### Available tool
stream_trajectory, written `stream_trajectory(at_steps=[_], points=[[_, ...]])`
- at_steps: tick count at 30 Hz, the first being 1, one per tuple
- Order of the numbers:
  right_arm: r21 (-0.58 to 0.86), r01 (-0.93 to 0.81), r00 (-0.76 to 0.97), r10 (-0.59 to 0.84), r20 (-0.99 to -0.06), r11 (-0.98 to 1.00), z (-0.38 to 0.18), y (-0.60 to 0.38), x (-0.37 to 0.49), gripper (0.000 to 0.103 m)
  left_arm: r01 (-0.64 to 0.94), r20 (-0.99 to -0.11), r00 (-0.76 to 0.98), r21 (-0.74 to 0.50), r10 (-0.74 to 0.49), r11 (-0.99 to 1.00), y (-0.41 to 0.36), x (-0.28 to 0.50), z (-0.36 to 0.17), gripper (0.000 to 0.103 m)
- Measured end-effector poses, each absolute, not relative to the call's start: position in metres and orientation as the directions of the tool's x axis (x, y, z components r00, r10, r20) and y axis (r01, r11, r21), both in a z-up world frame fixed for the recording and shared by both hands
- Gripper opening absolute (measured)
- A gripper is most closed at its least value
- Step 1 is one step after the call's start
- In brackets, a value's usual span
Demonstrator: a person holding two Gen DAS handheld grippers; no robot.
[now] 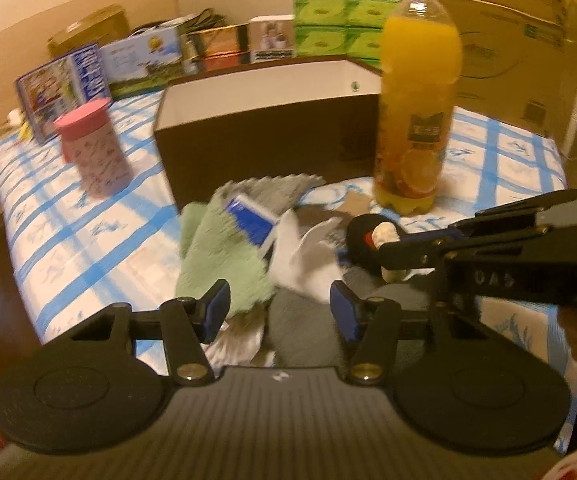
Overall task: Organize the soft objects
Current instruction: 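Move the right tool to the pile and grasp the beige scrunchie, then grasp the white tissue with the left tool while the right tool holds the scrunchie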
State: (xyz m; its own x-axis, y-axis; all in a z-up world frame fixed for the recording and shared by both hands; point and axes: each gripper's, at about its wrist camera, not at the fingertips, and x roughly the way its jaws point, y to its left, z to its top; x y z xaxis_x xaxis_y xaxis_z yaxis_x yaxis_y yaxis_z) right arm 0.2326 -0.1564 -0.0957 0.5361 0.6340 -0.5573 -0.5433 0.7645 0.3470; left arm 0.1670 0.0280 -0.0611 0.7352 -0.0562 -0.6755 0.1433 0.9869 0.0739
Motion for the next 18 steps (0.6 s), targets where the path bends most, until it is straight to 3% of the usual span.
stream_trajectory(at_steps=[9,13,17,18], points=[[0.399,-0.464,0.569,0.611,-0.550,0.791,-0.092,-0.182,0.234,0.010,0.222,-0.681,0.727,0.112,-0.088,0.969,0.012,0.203,-0.075,0.052],[0.399,-0.446,0.577,0.598,-0.556,0.801,-0.094,-0.188,0.233,0.010,0.250,-0.685,0.722,0.126,-0.098,0.960,0.009,0.213,-0.080,0.038],[0.410,-0.426,0.582,0.591,-0.558,0.806,-0.096,-0.193,0.232,0.010,0.268,-0.704,0.702,0.125,-0.105,0.955,0.005,0.220,-0.085,0.007],[0.409,-0.423,0.584,0.589,-0.559,0.808,-0.095,-0.194,0.231,0.010,0.270,-0.707,0.699,0.121,-0.108,0.955,0.005,0.220,-0.086,0.006]])
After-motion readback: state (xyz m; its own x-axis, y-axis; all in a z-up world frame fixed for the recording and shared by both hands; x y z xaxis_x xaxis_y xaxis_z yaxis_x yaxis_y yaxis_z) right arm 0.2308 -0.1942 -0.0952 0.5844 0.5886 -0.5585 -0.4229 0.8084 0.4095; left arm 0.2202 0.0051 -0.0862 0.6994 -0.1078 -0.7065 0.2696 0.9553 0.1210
